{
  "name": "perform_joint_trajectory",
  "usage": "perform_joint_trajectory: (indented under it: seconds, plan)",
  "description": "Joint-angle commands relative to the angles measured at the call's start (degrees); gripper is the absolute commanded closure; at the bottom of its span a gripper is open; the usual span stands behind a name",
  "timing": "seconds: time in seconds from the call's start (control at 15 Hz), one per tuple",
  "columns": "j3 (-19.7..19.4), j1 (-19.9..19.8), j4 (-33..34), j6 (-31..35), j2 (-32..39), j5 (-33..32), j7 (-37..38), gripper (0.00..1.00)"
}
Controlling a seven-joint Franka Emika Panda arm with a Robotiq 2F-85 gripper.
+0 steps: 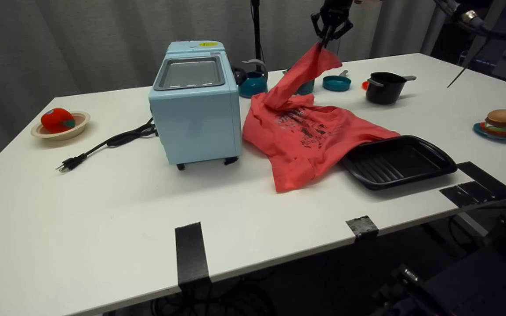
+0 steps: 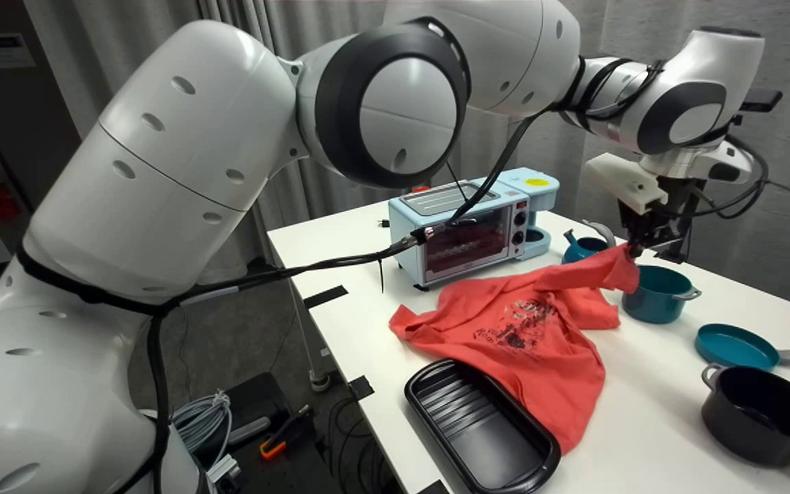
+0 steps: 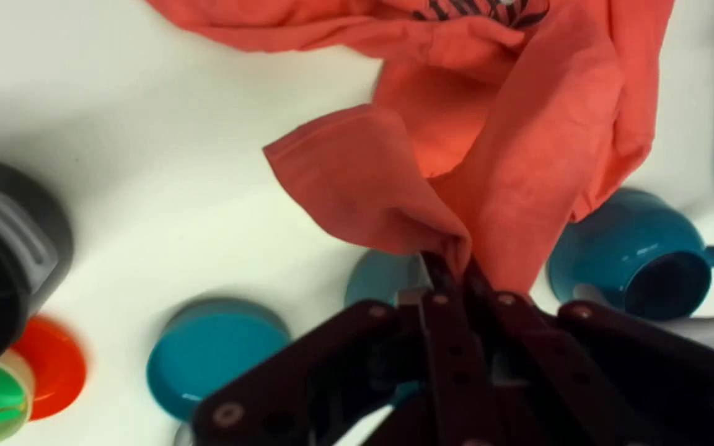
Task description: Unfold the sweatshirt on the table
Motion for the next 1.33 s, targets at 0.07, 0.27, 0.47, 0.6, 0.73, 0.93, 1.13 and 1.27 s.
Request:
perform_joint_trajectory:
  seconds: [0.07, 0.27, 0.47, 0.6, 0.73, 0.93, 1.13, 1.27]
  plan:
    - [-1.91, -3.20, 8.58, 1.21, 2.92, 0.16, 4.81, 0.98]
    - [-3.59, -5.15, 12.57, 1.20, 3.72, 0.48, 8.69, 0.98]
    - [-4.50, -7.30, 16.11, 0.46, 4.04, 0.78, 13.18, 0.98]
    - [-4.88, -8.44, 16.71, 1.14, 3.58, 0.77, 15.40, 0.98]
    - [-5.13, -9.37, 17.40, 2.20, 3.53, 0.63, 16.87, 0.98]
    - [-5.91, -10.49, 18.02, 4.36, 3.60, 0.43, 19.25, 0.98]
    - [-6.35, -11.27, 17.10, 5.88, 3.14, 0.32, 21.01, 0.98]
    - [-6.23, -11.43, 15.99, 5.76, 2.45, 0.21, 20.98, 0.98]
